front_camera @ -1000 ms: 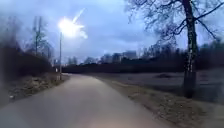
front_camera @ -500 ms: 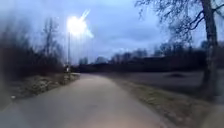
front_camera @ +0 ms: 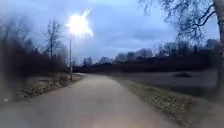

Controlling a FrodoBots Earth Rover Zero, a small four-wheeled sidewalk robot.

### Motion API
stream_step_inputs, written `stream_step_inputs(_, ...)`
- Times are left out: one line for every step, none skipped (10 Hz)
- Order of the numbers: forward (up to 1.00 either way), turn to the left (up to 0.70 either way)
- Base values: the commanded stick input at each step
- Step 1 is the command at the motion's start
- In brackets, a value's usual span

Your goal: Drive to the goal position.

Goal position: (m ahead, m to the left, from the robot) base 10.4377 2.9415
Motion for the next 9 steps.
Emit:
stream_step_inputs(1.0, 0.0)
stream_step_inputs(1.0, 0.0)
stream_step_inputs(1.0, 0.0)
stream_step_inputs(1.0, 0.0)
stream_step_inputs(1.0, 0.0)
stream_step_inputs(1.0, 0.0)
stream_step_inputs(1.0, 0.0)
stream_step_inputs(1.0, 0.0)
stream_step_inputs(1.0, 0.0)
